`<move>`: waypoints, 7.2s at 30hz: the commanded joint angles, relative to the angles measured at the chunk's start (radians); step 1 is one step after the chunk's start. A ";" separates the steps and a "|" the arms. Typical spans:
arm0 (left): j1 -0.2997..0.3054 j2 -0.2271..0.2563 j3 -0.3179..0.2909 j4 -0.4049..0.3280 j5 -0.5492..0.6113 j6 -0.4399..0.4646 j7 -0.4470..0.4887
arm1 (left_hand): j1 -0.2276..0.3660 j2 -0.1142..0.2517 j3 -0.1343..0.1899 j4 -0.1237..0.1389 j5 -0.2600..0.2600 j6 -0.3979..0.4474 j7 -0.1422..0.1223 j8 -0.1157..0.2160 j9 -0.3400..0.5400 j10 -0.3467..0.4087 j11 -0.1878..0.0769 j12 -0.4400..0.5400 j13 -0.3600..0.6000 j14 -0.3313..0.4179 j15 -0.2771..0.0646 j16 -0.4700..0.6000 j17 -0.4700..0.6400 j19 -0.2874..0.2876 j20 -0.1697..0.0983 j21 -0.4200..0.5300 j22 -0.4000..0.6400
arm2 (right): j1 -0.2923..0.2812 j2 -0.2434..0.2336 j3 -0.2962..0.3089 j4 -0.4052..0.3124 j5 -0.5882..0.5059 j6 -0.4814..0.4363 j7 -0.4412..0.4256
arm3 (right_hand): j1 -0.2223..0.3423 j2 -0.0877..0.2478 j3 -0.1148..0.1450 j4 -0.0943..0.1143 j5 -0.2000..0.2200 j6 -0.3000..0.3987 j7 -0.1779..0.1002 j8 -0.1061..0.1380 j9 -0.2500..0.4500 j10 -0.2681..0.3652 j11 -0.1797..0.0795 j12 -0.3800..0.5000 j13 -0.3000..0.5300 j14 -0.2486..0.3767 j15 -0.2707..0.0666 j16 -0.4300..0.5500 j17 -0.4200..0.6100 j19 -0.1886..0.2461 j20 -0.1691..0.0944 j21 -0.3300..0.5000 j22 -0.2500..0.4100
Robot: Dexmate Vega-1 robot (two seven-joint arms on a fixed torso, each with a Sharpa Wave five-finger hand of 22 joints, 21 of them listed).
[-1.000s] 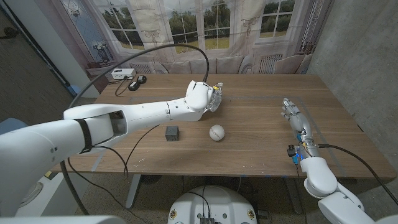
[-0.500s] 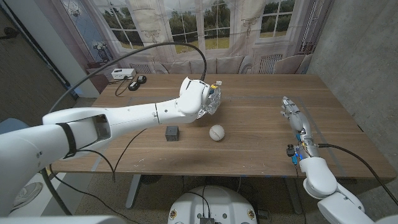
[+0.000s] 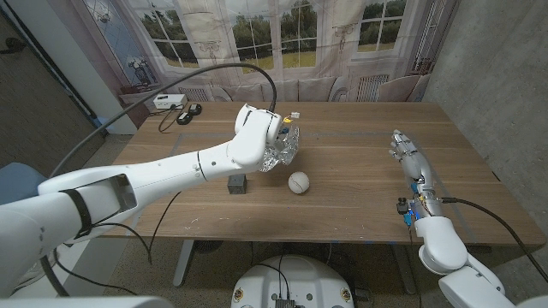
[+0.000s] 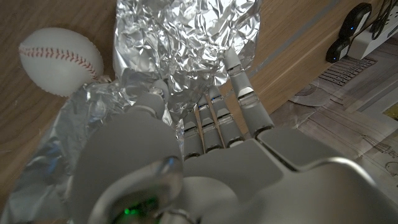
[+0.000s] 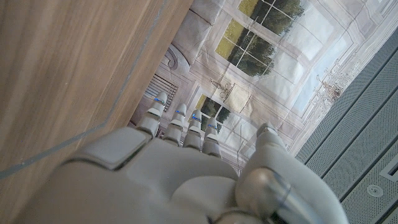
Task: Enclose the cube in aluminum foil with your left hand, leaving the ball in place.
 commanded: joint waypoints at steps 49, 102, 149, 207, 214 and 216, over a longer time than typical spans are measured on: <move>-0.869 -0.151 1.043 0.016 -0.484 0.470 -0.198 | -0.010 0.014 0.030 0.003 -0.004 0.004 0.012 0.004 0.041 0.043 -0.011 0.004 0.028 0.058 -0.043 0.005 0.012 0.010 -0.032 -0.012 0.012 | 0.131 0.031 -0.066 0.068 -0.004 0.012 0.008 | -0.009 0.001 0.002 0.007 0.008 0.014 -0.001 0.004 0.002 0.013 -0.001 0.006 0.000 0.012 -0.004 0.000 0.000 0.010 0.002 -0.006 0.004; -0.821 -0.052 0.979 -0.119 -0.388 0.470 -0.198 | -0.213 -0.196 -0.352 0.122 0.153 -0.597 -0.091 -0.139 -0.038 -0.334 0.061 -0.115 -0.020 -0.367 0.106 -0.044 -0.005 -0.499 0.119 -0.276 0.017 | 0.168 0.038 -0.091 0.064 -0.031 0.003 -0.019 | -0.012 0.002 0.005 0.005 0.008 0.025 0.000 0.007 0.002 0.026 0.000 0.008 0.000 0.032 -0.009 0.004 0.000 0.023 -0.003 -0.008 0.004; 0.863 0.385 -0.378 -0.163 0.065 -0.185 1.326 | -0.732 0.050 -0.467 0.337 0.021 -0.869 -0.125 -0.172 -0.039 -0.716 0.075 -0.196 -0.073 -0.760 0.156 -0.083 -0.004 -0.869 0.115 -0.304 0.014 | 0.214 0.052 -0.137 0.054 -0.060 -0.042 -0.057 | -0.022 0.019 0.012 0.016 0.009 0.039 0.002 0.009 0.002 0.040 0.000 0.011 0.001 0.044 -0.011 0.007 0.004 0.031 -0.009 -0.010 0.005; 1.418 0.301 -1.132 -0.333 -0.829 -0.543 1.552 | -0.635 -0.011 -0.323 0.170 -0.010 -0.484 -0.164 -0.149 -0.043 -0.378 0.052 -0.139 -0.122 -0.482 0.105 -0.079 -0.018 -0.690 0.118 -0.291 0.014 | 0.152 0.052 -0.112 -0.051 -0.202 -0.028 -0.103 | -0.047 -0.008 0.003 0.022 0.012 0.100 -0.002 0.015 0.002 0.042 -0.004 0.010 -0.002 0.007 -0.042 -0.007 -0.004 0.020 -0.044 -0.023 0.004; 1.267 0.336 -0.960 -0.344 -0.677 -0.354 1.464 | -0.640 -0.016 -0.324 0.170 -0.008 -0.501 -0.177 -0.157 -0.043 -0.410 0.034 -0.157 -0.122 -0.516 0.101 -0.086 -0.018 -0.704 0.119 -0.295 0.013 | 0.161 0.058 -0.112 -0.033 -0.197 -0.023 -0.093 | -0.047 -0.007 0.003 0.021 0.012 0.100 -0.001 0.013 0.002 0.043 -0.005 0.009 -0.002 0.007 -0.041 -0.007 -0.004 0.021 -0.043 -0.023 0.004; 1.230 0.341 -0.916 -0.339 -0.638 -0.323 1.454 | -0.639 -0.018 -0.324 0.169 -0.008 -0.500 -0.178 -0.157 -0.043 -0.412 0.033 -0.158 -0.122 -0.520 0.102 -0.087 -0.018 -0.711 0.119 -0.297 0.013 | 0.163 0.063 -0.112 -0.026 -0.194 -0.020 -0.095 | -0.047 -0.007 0.003 0.021 0.012 0.100 -0.002 0.013 0.002 0.043 -0.006 0.009 -0.002 0.007 -0.040 -0.007 -0.004 0.020 -0.044 -0.024 0.004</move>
